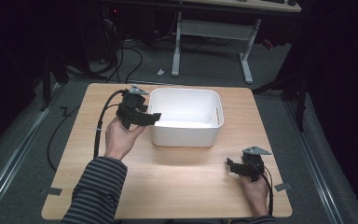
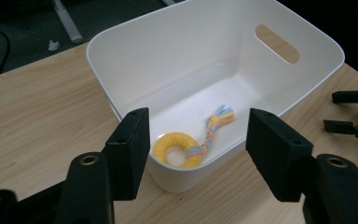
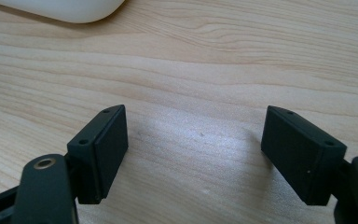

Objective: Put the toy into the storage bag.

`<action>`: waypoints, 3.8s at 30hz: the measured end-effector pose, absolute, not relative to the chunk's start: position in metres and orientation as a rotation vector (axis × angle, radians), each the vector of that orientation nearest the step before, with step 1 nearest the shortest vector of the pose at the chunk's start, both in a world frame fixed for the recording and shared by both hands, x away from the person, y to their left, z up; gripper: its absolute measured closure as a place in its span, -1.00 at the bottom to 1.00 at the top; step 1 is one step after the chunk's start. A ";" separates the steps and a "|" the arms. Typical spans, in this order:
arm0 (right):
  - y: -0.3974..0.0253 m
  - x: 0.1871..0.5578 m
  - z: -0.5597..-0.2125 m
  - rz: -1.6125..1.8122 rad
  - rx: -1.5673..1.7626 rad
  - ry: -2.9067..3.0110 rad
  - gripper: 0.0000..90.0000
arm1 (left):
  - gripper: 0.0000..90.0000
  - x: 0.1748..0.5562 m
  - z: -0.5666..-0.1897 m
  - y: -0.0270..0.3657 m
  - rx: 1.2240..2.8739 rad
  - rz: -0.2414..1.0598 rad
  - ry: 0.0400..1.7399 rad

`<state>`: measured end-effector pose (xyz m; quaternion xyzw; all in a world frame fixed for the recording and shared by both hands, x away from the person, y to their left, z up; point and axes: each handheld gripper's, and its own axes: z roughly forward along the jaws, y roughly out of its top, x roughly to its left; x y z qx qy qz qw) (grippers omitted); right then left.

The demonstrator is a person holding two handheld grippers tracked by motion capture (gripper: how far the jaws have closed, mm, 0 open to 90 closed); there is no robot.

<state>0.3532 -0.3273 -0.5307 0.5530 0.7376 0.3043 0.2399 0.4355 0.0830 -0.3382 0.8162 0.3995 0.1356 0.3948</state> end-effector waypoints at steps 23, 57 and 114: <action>-0.327 0.353 -0.531 0.833 1.513 2.019 -0.49 | -0.18 0.402 -0.344 0.147 1.969 0.400 1.113; -0.327 0.352 -0.531 0.833 1.513 2.017 -0.49 | -0.22 0.375 -0.416 0.205 1.841 0.363 1.312; -0.327 0.352 -0.531 0.833 1.515 2.016 -0.49 | -0.54 0.383 -0.537 0.189 1.958 0.592 1.381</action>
